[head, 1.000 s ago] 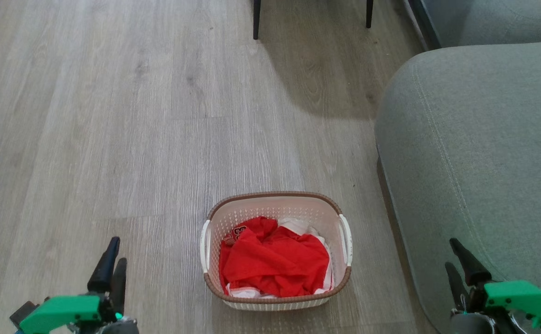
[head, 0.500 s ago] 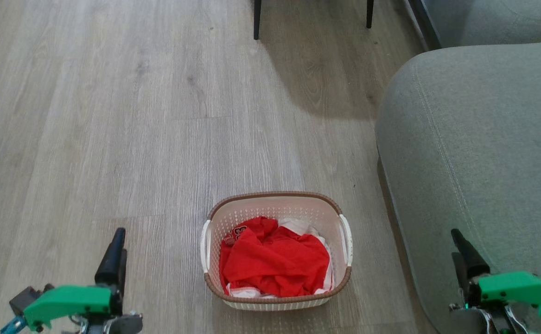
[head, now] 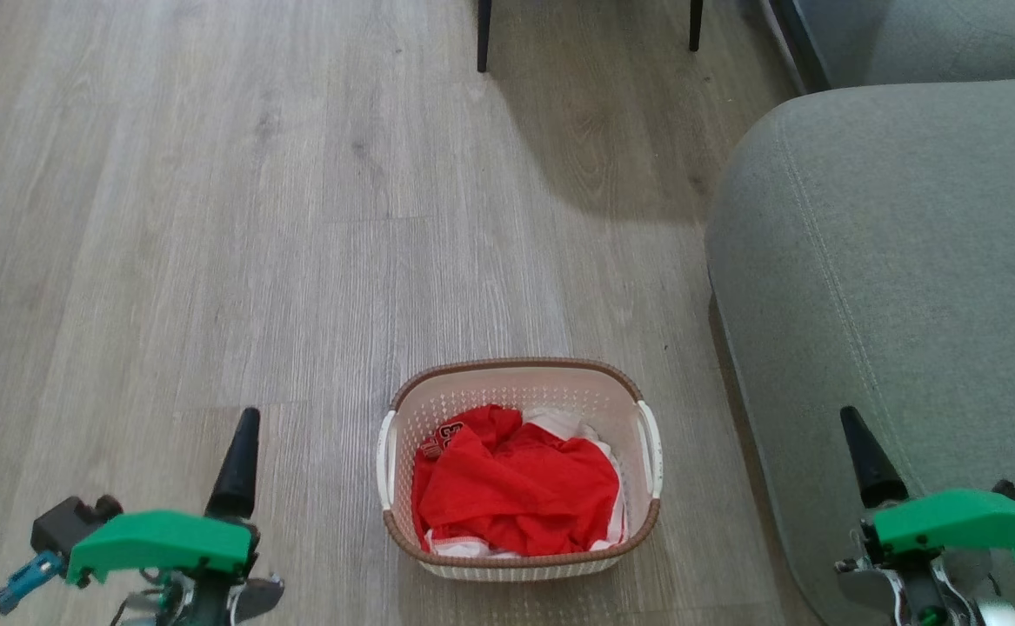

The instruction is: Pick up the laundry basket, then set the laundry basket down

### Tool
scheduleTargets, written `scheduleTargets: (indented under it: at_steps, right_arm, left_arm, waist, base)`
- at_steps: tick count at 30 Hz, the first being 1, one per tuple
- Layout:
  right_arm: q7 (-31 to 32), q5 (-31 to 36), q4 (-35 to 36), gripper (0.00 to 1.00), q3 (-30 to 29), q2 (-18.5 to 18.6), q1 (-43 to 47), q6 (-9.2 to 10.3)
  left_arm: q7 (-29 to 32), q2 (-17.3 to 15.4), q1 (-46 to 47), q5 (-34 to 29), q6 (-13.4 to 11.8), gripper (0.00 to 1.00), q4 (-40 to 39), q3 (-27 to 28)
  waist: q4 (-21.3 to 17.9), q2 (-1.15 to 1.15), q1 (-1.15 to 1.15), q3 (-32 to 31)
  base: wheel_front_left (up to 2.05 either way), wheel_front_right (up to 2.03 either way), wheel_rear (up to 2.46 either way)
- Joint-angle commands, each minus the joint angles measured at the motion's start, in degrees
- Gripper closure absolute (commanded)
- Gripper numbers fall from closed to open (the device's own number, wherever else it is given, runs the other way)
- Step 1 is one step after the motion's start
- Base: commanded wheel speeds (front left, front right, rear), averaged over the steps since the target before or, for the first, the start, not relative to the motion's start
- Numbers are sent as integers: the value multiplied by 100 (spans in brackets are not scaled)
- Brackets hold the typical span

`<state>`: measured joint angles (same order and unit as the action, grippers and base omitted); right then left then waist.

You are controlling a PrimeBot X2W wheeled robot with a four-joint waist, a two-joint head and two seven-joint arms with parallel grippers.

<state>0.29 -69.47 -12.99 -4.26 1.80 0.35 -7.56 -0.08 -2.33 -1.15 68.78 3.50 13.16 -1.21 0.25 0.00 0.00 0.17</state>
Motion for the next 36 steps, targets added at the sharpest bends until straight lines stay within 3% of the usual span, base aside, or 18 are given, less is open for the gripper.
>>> scheduleTargets:
  at_steps: [1,36]
  right_arm:
    - [-110,271,271,0,71,48,-203,2]
    - [-683,2627,704,0,483,72,-26,4]
  left_arm:
    - [-75,-35,265,-305,-25,0,-266,34]
    - [-647,-257,16,-3156,-625,0,-515,-510]
  waist:
    - [0,0,0,3]
    - [-13,0,0,-95]
  base:
    - [0,0,0]
    - [0,0,0]
